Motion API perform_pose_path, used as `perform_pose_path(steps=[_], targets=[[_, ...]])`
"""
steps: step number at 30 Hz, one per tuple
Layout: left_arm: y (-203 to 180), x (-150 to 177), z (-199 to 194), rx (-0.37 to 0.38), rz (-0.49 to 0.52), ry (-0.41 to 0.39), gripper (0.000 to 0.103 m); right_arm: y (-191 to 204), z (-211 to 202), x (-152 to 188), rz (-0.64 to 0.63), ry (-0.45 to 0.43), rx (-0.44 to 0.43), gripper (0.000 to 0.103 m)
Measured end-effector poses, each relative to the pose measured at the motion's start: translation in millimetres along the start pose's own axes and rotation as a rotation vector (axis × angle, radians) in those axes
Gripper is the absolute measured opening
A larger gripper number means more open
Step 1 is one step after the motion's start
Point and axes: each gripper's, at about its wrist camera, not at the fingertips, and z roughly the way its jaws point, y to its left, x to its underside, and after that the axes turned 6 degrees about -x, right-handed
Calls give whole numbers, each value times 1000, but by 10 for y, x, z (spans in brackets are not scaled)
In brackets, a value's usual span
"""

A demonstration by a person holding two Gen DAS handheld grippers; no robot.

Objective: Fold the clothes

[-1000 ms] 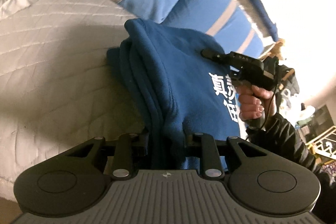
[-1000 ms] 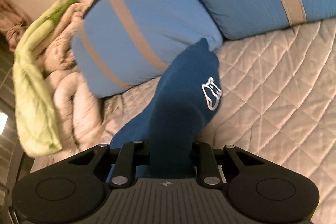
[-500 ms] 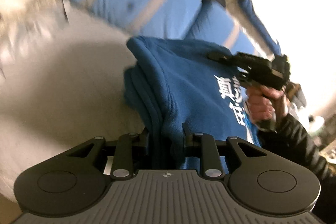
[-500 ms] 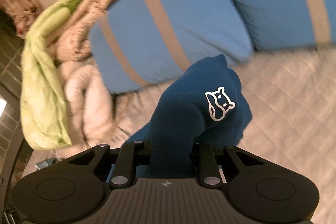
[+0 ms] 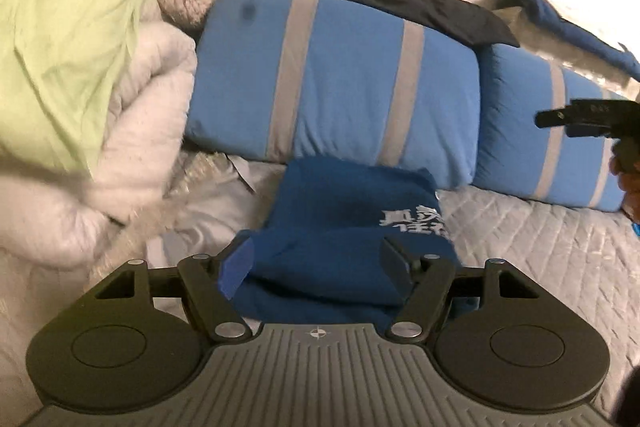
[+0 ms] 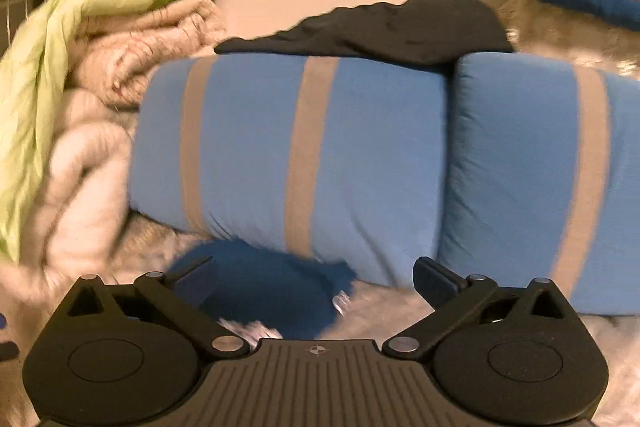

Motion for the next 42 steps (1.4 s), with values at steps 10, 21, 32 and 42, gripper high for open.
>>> perform_pose_path(steps=[10, 21, 32, 42], targets=[[-307, 278, -86, 73, 37, 47, 69, -130, -999, 300, -55, 32, 58, 103], [-728, 392, 101, 138, 39, 94, 69, -645, -1882, 645, -20, -1, 179, 103], [-870, 418, 105, 140, 102, 122, 69, -1275, -2846, 1100, 46, 37, 259, 103], [-569, 514, -81, 65, 180, 116, 75, -1810, -3621, 1645, 51, 115, 326, 103]])
